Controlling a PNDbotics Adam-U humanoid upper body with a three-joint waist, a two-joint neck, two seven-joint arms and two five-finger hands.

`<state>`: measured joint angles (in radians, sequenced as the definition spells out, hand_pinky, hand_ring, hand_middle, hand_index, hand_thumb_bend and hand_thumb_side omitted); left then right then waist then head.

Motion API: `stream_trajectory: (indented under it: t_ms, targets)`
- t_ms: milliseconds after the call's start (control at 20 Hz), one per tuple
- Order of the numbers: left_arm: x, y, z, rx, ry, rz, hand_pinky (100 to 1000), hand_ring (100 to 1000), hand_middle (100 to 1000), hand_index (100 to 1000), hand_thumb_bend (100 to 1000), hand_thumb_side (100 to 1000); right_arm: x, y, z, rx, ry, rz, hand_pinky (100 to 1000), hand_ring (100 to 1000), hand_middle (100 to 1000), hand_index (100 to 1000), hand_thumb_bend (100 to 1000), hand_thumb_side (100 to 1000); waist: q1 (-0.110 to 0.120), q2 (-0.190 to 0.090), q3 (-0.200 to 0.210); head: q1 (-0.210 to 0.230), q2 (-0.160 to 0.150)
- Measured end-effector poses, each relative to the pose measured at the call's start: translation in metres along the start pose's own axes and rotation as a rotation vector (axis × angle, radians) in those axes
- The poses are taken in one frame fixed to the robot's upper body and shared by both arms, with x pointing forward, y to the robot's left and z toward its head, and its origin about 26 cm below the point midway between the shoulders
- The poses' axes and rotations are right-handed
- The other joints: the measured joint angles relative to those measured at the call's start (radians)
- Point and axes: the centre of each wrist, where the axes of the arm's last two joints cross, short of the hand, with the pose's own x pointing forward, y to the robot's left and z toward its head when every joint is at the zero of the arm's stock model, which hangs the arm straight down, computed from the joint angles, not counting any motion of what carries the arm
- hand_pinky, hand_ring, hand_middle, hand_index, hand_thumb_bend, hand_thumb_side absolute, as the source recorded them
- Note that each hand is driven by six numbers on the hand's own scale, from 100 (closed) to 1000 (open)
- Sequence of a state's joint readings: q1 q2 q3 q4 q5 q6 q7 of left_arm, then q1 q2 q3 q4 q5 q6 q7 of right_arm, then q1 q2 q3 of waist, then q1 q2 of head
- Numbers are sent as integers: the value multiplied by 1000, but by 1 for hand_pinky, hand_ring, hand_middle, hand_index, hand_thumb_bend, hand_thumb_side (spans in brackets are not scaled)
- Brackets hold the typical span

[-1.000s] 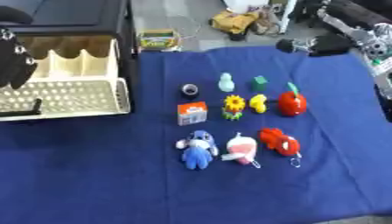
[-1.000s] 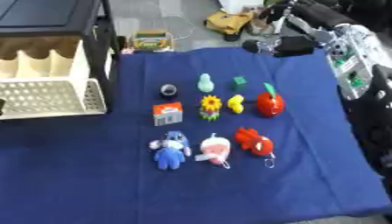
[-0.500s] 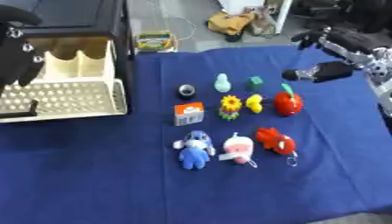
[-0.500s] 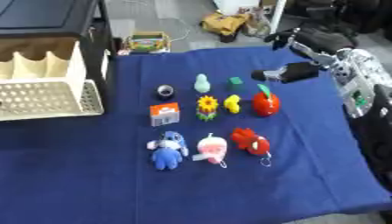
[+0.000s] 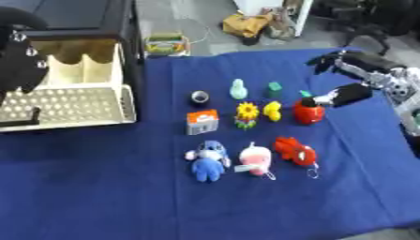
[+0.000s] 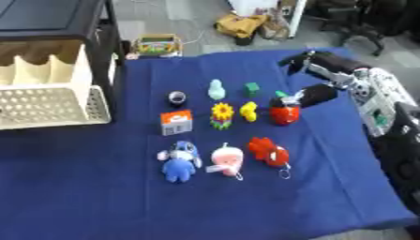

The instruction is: Pick up objects from table and place into drawer.

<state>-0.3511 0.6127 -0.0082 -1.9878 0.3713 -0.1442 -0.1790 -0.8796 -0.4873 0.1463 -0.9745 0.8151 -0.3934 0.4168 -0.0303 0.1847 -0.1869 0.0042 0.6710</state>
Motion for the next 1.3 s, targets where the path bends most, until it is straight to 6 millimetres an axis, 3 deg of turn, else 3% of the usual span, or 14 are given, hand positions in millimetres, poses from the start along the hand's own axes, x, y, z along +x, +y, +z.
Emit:
stream_trajectory:
  t_ms: [700,1050,1300]
  targets:
    - [-1,-2,0,-7,11,-18,100,100,100,704,167,1000,7,22,-21,80,-14,10,720,779,669,881,653,760,10,18,-29,26,-20]
    - [-2,-3,0,-4,10,-14,100,100,100,703,170,1000,7,29,-23,124,-22,12,712,764,638,866,667,718,17,18,-33,33,-26]
    - [-2,-3,0,-5,10,-18,100,100,100,703,167,1000,8,32,-23,160,-37,-3,712,763,635,865,647,738,21,20,-36,37,-31]
